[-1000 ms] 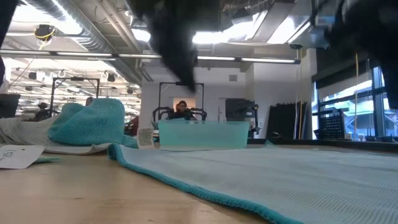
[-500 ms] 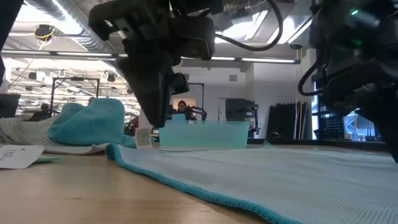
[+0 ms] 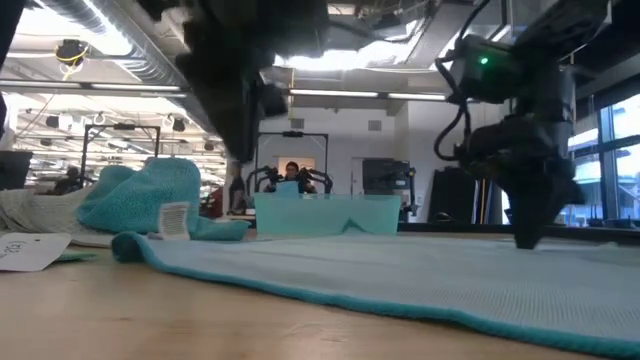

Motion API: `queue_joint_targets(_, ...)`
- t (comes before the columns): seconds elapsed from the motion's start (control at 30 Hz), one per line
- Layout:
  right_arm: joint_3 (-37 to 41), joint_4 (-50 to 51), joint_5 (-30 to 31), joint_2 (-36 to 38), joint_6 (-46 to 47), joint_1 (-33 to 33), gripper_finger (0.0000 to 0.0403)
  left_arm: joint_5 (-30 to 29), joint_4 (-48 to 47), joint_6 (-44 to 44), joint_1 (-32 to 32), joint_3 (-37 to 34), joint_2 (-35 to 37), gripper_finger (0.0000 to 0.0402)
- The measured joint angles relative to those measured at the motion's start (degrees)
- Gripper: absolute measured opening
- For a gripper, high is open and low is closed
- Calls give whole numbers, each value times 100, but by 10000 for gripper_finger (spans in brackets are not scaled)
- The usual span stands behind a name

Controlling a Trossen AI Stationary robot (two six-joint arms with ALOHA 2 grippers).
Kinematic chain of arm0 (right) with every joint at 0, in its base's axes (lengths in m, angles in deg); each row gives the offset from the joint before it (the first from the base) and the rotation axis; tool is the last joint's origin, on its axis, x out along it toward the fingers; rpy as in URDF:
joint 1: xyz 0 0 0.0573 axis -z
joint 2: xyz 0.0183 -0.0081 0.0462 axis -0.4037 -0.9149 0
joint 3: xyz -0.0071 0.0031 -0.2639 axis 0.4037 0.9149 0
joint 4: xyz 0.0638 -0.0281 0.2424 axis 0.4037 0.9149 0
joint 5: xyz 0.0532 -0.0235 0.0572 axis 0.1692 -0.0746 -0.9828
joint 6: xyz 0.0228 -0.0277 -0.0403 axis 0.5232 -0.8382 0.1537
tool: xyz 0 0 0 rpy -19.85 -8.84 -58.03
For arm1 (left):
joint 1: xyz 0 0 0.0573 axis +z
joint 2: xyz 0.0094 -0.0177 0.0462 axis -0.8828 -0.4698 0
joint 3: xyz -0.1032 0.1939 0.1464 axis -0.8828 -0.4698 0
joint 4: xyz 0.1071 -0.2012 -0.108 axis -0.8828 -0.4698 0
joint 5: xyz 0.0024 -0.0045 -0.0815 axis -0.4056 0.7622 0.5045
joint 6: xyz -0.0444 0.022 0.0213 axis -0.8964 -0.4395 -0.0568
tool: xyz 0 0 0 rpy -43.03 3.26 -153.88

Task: Fold microfiber towels
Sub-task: Fold the light blue towel

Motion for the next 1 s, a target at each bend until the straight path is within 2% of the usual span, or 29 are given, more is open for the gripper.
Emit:
queue_joint_targets(0.23, -220, 8, 287, -80, -1459, 664, 11, -481, -109, -593, 198, 2, 917, 56)
queue_joint_targets(0.47, -877, 556, -169, -199, -1595, 957, 11, -962, -312, -728, 293, 2, 1681, 56)
queue_joint_targets(0.77, -2609, 1746, -70, -193, -2339, 412, 11, -1220, -310, -747, 281, 2, 2016, 56)
queue_joint_targets(0.9, -3031, 1689, -286, -181, -2298, -309, 11, -1153, -313, -370, 172, 8, 1915, 56)
queue_joint_targets(1.0, -2998, 1599, -306, -177, -1757, -951, 11, -919, -295, 42, 73, -85, 1817, 56)
